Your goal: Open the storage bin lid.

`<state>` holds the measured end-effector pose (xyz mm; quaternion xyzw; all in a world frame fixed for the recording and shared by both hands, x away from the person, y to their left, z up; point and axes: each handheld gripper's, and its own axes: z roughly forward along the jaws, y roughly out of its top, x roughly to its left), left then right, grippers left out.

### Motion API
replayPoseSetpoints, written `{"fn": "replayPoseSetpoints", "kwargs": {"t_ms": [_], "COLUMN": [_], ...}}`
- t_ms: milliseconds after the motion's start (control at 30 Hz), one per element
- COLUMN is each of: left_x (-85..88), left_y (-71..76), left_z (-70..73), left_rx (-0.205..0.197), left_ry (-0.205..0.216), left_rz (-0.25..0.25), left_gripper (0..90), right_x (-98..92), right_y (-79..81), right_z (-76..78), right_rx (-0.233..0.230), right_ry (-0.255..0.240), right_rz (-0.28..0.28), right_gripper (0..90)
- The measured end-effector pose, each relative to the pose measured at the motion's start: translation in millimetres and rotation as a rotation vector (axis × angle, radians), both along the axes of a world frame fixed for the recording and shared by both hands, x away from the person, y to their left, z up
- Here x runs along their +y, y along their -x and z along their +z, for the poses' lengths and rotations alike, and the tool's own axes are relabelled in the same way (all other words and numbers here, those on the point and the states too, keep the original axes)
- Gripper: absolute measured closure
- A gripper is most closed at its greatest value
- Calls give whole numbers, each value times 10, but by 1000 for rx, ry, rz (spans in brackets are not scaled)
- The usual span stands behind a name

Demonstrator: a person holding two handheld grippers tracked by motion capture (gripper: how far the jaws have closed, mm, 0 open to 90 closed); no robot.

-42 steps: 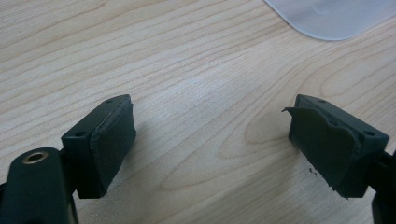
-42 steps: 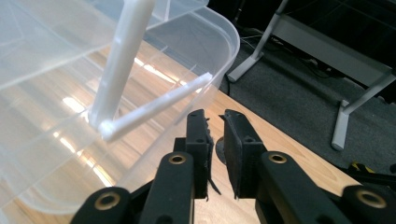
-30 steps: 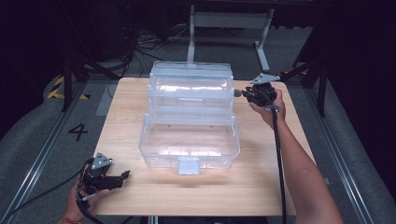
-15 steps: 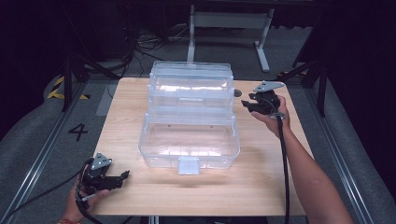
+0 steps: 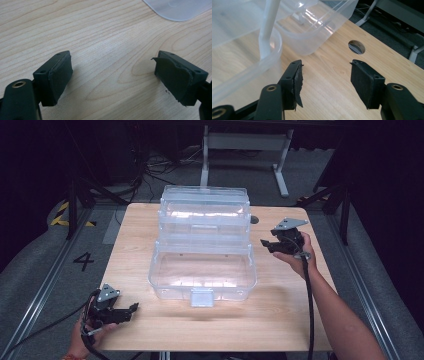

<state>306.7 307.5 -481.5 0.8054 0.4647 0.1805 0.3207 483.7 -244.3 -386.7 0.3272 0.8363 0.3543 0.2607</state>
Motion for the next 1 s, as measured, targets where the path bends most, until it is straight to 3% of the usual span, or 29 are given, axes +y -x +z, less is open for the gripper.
{"fn": "replayPoseSetpoints", "kwargs": {"t_ms": [67,167,267,300,500,800,933,1000], "left_x": [1,2,0,1,-1,-1,-2,-1], "left_y": [-1,-1,2,1,3,4,6,6], "left_z": [1,1,-1,1,-4,-6,-6,-6], "left_rx": [0,-2,1,0,-2,-4,-5,-4], "left_ry": [-2,-3,2,-1,5,6,7,7], "left_rz": [-1,-1,0,1,3,6,8,8], "left_gripper": [151,152,152,152,152,151,152,152], "right_x": [-24,-59,-97,-118,-202,-335,-388,-423], "right_y": [27,105,163,195,324,544,587,630], "right_z": [-18,-49,-79,-91,-158,-263,-294,-306], "right_rx": [26,13,37,22,34,25,48,32], "right_ry": [2,17,28,33,45,98,89,88], "right_rz": [5,9,13,14,33,18,12,-1], "right_gripper": [412,411,398,398,391,361,340,340]}}
